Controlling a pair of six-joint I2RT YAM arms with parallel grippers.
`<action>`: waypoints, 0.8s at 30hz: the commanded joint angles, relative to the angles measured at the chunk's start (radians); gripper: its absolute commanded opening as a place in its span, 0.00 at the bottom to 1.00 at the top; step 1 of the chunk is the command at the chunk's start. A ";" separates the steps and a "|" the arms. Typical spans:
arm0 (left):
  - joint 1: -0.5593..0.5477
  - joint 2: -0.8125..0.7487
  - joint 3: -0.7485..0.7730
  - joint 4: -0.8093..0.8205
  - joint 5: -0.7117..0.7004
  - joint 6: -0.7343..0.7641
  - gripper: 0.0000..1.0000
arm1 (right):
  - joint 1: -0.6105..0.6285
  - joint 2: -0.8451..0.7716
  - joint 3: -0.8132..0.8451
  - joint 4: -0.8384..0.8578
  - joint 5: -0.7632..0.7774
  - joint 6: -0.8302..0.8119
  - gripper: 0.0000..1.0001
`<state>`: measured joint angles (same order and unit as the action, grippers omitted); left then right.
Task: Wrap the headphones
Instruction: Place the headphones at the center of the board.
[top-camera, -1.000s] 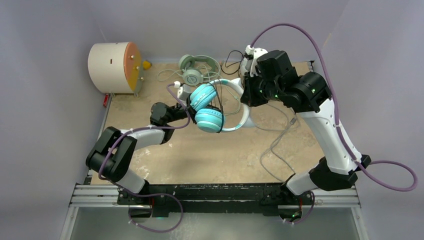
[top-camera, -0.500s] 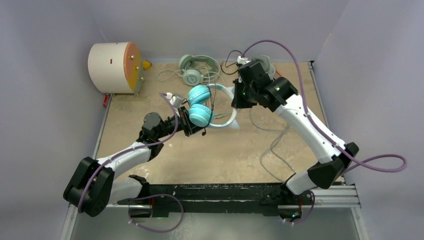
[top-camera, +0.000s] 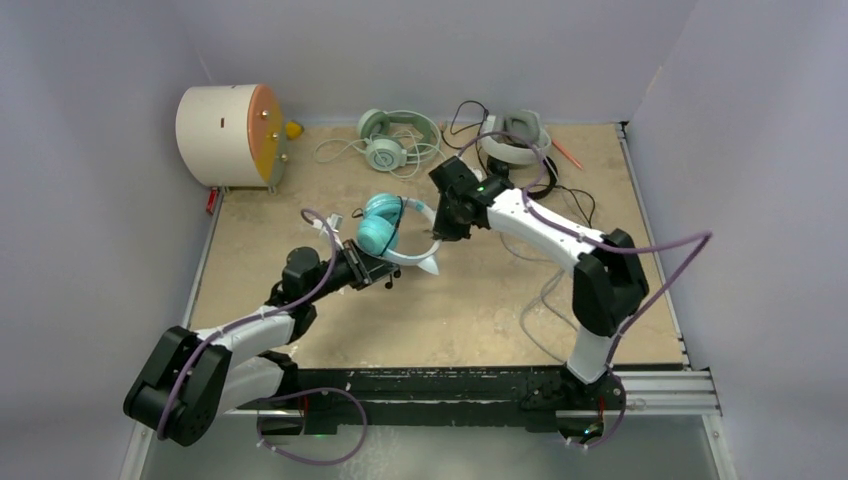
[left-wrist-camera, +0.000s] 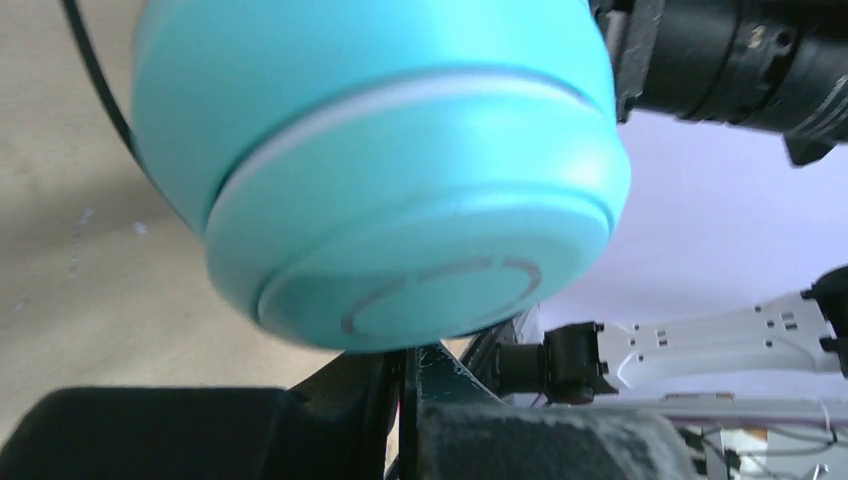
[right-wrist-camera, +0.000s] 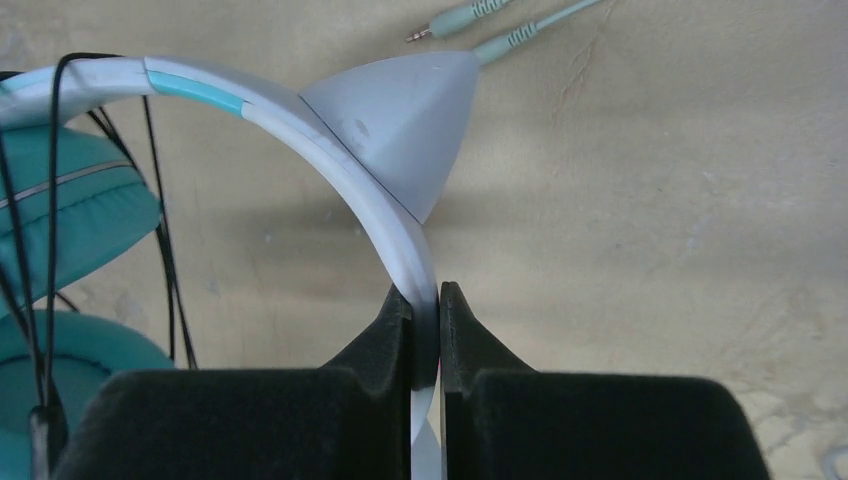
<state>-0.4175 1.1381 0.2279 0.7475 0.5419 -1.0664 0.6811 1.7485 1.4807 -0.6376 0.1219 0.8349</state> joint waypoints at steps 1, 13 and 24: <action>0.019 -0.021 -0.021 -0.103 -0.015 -0.033 0.00 | 0.004 0.058 0.016 0.203 0.154 0.194 0.00; 0.092 0.091 -0.093 -0.204 -0.105 -0.039 0.00 | 0.140 0.300 0.055 0.316 0.342 0.154 0.00; 0.192 -0.106 -0.053 -0.613 -0.262 -0.053 0.41 | 0.204 0.357 0.067 0.483 0.253 -0.064 0.30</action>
<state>-0.2382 1.1492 0.1440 0.3313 0.3607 -1.1088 0.8879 2.1212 1.5242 -0.2596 0.3714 0.8234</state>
